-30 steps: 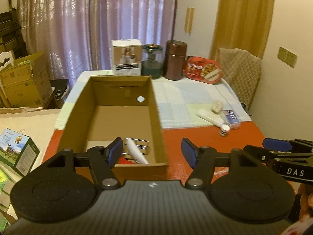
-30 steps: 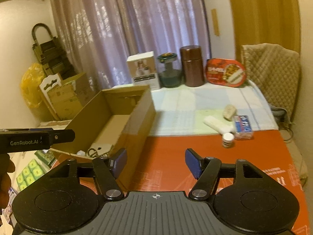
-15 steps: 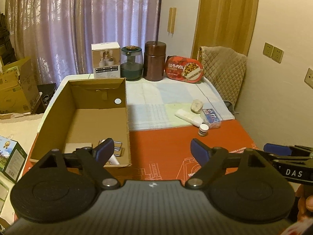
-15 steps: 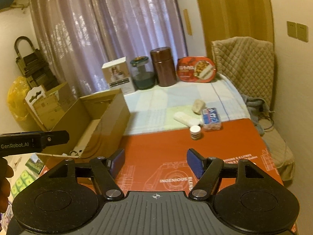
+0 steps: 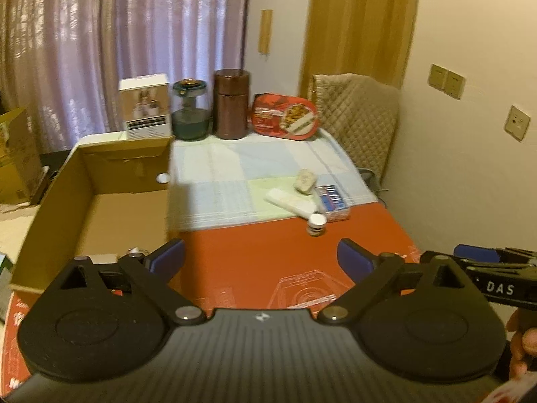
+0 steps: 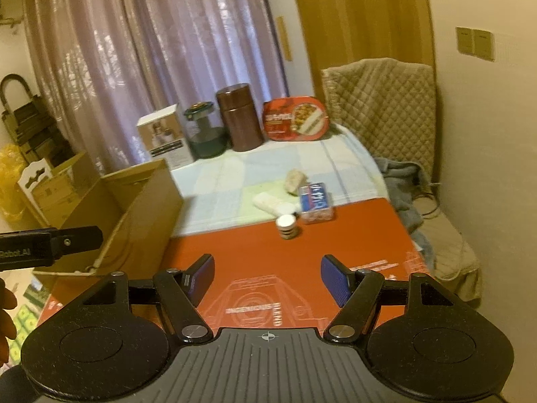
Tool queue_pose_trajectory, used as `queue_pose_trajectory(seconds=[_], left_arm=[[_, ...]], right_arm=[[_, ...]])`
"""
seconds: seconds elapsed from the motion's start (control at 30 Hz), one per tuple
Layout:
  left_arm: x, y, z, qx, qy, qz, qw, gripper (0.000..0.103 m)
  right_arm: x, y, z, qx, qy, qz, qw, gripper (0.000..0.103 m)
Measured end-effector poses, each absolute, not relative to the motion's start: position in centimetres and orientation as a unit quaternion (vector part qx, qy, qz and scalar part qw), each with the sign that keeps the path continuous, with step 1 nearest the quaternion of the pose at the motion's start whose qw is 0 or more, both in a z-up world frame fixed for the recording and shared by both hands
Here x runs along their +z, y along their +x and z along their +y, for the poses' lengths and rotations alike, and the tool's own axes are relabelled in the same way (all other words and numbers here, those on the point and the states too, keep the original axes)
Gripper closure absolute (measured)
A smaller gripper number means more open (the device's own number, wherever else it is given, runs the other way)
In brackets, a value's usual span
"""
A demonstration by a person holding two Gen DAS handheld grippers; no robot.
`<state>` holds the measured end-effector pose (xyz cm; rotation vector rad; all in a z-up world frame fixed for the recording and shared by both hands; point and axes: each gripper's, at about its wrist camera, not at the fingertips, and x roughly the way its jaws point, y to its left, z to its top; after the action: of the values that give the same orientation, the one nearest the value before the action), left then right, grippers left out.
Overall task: Organize rigid objects
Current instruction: 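Withdraw both grippers from the box back toward the table, then reach the left gripper to the small white cream jar and grasp it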
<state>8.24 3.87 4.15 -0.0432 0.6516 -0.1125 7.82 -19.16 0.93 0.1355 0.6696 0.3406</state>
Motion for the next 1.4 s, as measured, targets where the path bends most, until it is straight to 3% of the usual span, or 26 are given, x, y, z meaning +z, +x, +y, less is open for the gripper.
queue_pose_trajectory(seconds=[0.3, 0.97, 1.17, 1.4], left_arm=[[2.5, 11.6, -0.8, -0.092, -0.001, 0.316, 0.944, 0.007], [-9.1, 23.6, -4.4, -0.083, -0.002, 0.360, 0.929, 0.008], [-11.6, 26.2, -4.9, -0.080, 0.006, 0.361, 0.929, 0.014], [-13.4, 28.4, -5.5, -0.092, 0.011, 0.353, 0.931, 0.028]], right_arm=[[0.2, 10.6, -23.3, 0.124, 0.068, 0.330, 0.933, 0.036], [-6.8, 22.7, -25.4, 0.118, 0.052, 0.358, 0.925, 0.036], [-9.3, 25.9, -24.3, 0.114, 0.041, 0.369, 0.922, 0.036], [-10.9, 27.6, -24.3, 0.103, 0.039, 0.361, 0.926, 0.036]])
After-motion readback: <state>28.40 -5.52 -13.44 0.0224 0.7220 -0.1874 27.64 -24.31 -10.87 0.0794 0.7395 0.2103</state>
